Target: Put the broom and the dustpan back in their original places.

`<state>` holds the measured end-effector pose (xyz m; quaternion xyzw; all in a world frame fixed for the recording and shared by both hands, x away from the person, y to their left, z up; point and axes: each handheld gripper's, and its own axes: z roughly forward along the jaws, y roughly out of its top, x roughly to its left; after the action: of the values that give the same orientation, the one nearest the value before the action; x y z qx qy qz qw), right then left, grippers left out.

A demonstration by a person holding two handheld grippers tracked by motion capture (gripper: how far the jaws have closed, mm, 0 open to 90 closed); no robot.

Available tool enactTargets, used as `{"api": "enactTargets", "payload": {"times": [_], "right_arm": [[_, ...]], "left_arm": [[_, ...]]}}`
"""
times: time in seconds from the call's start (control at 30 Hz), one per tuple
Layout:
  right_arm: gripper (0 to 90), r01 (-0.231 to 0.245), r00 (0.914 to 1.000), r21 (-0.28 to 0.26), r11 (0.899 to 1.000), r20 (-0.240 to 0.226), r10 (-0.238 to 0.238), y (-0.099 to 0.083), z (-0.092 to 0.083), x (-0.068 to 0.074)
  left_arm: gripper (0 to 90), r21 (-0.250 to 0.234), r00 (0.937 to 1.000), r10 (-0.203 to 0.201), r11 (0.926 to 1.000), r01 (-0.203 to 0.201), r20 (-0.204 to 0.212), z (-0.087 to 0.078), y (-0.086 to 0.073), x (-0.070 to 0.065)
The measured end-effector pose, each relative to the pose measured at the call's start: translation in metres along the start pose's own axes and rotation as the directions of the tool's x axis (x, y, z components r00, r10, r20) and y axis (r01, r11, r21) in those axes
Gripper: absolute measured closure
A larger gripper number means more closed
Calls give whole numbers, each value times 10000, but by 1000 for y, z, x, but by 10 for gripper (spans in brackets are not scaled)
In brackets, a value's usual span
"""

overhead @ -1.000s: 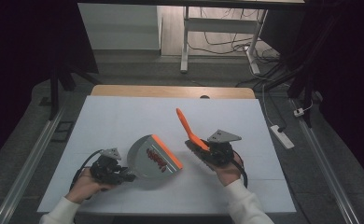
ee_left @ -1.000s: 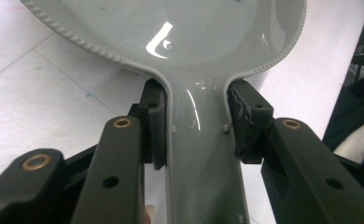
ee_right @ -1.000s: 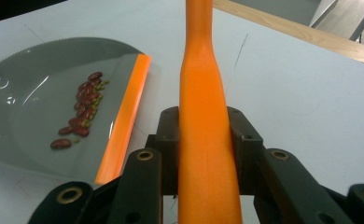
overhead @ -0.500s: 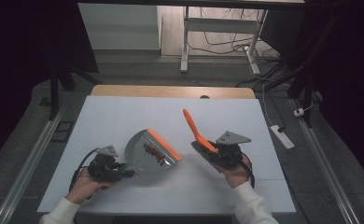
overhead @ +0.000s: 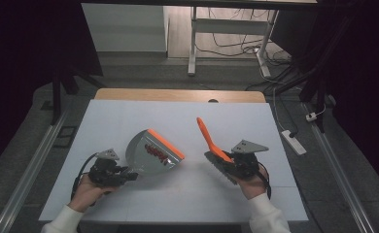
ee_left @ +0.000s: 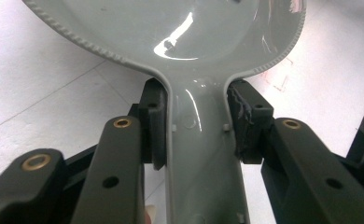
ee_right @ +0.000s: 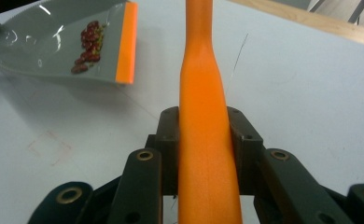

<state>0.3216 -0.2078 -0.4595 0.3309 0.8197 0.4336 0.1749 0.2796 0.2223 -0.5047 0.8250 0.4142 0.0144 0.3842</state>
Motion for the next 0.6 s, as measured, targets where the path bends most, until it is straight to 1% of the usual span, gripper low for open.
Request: {"api": "enactTargets", "payload": {"times": [0.1, 0.27, 0.37, 0.43, 0.5, 0.6], "right_arm": [[701, -153, 9999, 2, 9999, -54, 153, -3, -4, -2], [701, -252, 9996, -37, 9997, -129, 252, -7, -10, -10], [701, -211, 9994, 10, 9998, -270, 211, -9, -13, -15], [701, -134, 9992, 26, 9999, -385, 135, -9, -13, -17], [701, -180, 9987, 4, 9998, -477, 180, -9, -12, -20], [701, -197, 9981, 54, 9998, -584, 200, -11, -11, -23]], "left_arm": [[613, -124, 9996, -210, 9997, 207, -177, -3, -2, 0], [613, -303, 9963, -528, 9982, 508, -677, -6, -3, 0], [614, -392, 9929, -558, 9979, 520, -1047, -7, -2, 0], [613, -451, 9909, -683, 9970, 634, -1162, -7, -2, 0], [613, -490, 9885, -771, 9962, 713, -1301, -8, -2, 0], [613, -673, 9860, -953, 9940, 867, -1371, -12, -5, -2]]}}
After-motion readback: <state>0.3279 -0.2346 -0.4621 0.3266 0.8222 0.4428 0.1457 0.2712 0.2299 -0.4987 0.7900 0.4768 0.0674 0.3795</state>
